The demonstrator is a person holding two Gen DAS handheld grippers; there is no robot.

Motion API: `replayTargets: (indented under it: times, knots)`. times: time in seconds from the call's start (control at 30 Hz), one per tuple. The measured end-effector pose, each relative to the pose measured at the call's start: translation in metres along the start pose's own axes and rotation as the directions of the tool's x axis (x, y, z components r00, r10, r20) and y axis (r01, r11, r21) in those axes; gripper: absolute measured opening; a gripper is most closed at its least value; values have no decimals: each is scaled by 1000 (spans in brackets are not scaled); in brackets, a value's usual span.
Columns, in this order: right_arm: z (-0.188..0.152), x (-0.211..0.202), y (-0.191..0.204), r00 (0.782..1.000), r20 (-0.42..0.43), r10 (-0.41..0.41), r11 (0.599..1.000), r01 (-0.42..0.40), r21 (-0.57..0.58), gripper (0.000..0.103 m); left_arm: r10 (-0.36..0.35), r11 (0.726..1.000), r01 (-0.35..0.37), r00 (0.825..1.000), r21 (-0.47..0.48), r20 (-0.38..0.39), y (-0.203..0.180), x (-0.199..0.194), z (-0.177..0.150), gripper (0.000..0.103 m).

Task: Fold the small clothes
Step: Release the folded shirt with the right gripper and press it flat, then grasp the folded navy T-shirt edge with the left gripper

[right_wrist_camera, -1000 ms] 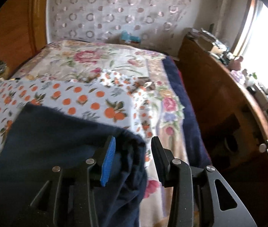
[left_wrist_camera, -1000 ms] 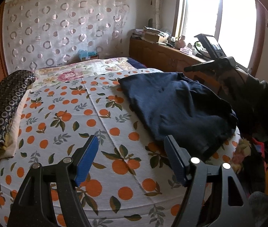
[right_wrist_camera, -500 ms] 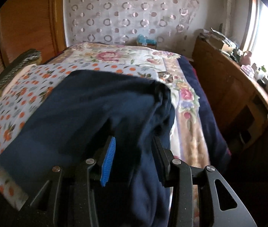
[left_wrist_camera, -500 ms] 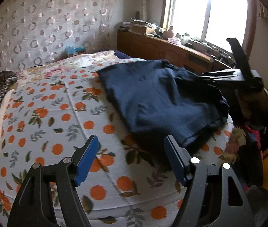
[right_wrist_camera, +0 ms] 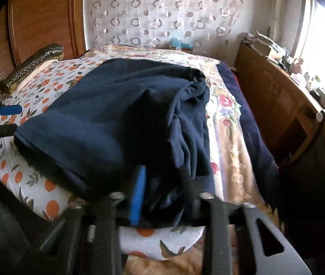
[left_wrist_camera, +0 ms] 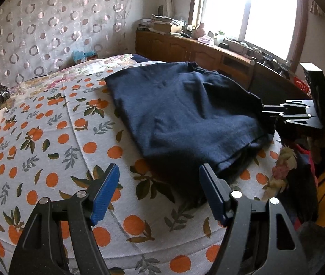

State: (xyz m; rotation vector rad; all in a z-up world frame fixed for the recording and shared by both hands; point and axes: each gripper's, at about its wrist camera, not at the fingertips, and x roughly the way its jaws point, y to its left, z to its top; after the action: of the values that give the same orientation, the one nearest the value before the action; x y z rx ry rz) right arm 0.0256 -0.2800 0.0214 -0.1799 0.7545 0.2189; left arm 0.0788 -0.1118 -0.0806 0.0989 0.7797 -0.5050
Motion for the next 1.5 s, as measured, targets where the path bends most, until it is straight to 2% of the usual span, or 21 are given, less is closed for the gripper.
replayTargets:
  times: [0.03,0.1,0.2,0.4,0.63,0.73,0.83,0.9,0.93,0.97,1.0,1.07,1.1,1.13,1.2,1.37,1.5]
  knots:
    - [1,-2,2,1000,3,7,1000,-7,4,6,0,1000,0,1000,3,-1,-1,0,0,73]
    - [1,-8,0,999,31,7,1000,-7,18,4,1,1000,-1,1000,9,-3,-3,0,0,73]
    - [-6,-20,-6,998,59,-15,999,13,42,4,-3,1000,3,1000,12,-7,-4,1,0,73]
    - [-14,-11,0,999,31,-13,999,11,53,4,-10,1000,10,1000,18,-29,-6,8,-1,73]
    - [-11,-6,-4,999,26,-21,998,19,61,4,-65,998,66,996,1,-56,-8,18,-4,73]
    - [-11,-7,-4,999,30,-33,998,31,52,4,-87,996,87,992,1,-90,-10,26,-7,63]
    - [-11,-10,-4,998,44,-37,998,35,50,4,-90,996,92,991,17,-98,-15,29,-9,60]
    - [-11,-13,-4,998,52,-40,998,37,47,4,-99,994,102,990,26,-100,-19,30,-8,52]
    - [-10,-15,-3,997,61,-45,998,42,44,4,-106,994,110,989,28,-103,-19,31,-7,38]
    - [-9,-17,-2,996,72,-46,998,43,42,4,-121,992,125,986,31,-111,-21,31,-7,15]
    - [-9,-20,-1,996,82,-47,998,44,40,4,-127,991,131,985,32,-119,-21,31,-7,9]
    - [-6,-25,2,993,104,-64,997,60,38,9,-120,991,125,987,48,-105,-24,27,-3,6]
    - [-5,-28,4,991,116,-65,997,61,38,17,-122,990,128,988,53,-95,-25,23,0,5]
    - [-4,-31,6,990,128,-57,998,52,39,32,-125,990,130,989,55,-77,-25,18,5,5]
    - [-2,-37,11,988,155,-22,999,17,36,54,-131,989,133,991,57,-36,-26,7,14,5]
    - [-2,-38,32,985,168,41,999,-39,-13,60,-153,987,150,987,56,52,-28,-16,40,5]
    - [-6,-27,50,984,140,110,994,-105,-44,64,-154,987,148,984,67,91,-33,-22,56,4]
